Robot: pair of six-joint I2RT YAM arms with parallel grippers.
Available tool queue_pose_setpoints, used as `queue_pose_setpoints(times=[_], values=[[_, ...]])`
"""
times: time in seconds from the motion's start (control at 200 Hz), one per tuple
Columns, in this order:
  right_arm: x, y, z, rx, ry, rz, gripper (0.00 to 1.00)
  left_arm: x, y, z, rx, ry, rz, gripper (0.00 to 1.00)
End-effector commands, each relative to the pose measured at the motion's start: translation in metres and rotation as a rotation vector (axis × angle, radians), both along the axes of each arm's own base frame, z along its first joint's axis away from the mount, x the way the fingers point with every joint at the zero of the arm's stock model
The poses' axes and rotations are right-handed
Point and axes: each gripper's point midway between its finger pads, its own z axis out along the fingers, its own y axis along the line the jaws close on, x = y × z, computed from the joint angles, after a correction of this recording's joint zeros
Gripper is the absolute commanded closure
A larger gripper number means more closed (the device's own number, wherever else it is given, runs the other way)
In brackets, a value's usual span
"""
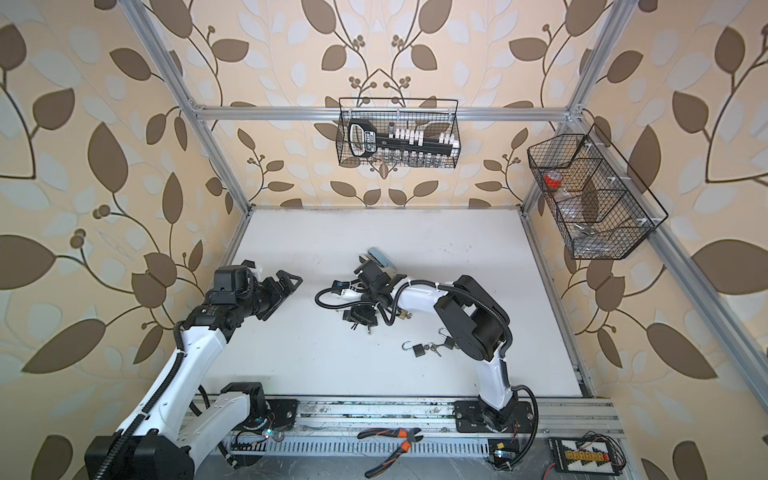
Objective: Lock with the key
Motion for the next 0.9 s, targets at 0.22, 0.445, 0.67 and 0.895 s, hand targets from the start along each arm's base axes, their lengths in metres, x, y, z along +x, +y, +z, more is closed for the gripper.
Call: queue_pose_setpoints(times=[0.22,0.445,0.67,0.895], values=[[-0.007,0.01,-0.011,-0.027,0.031,0.069,0.32,-0.004,-0.001,0.009,-0.017,-0.015,-0.003,0.01],[-0.012,0.02,-0.02,-0.04,0.056,0.104,0.37,-0.005,0.0,0.007,-0.017,-0.014,0.002,0.02],[-0.016,0.015,-0.036,-0.091,0.07,0.113,0.47,-0.007,0.001,0.009,-0.004,-0.014,0.002,0.03],[-0.022,0.007,-0.042,-0.109,0.08,0.098,0.64,-0.007,0.002,0.014,0.005,-0.021,-0.002,0.03]])
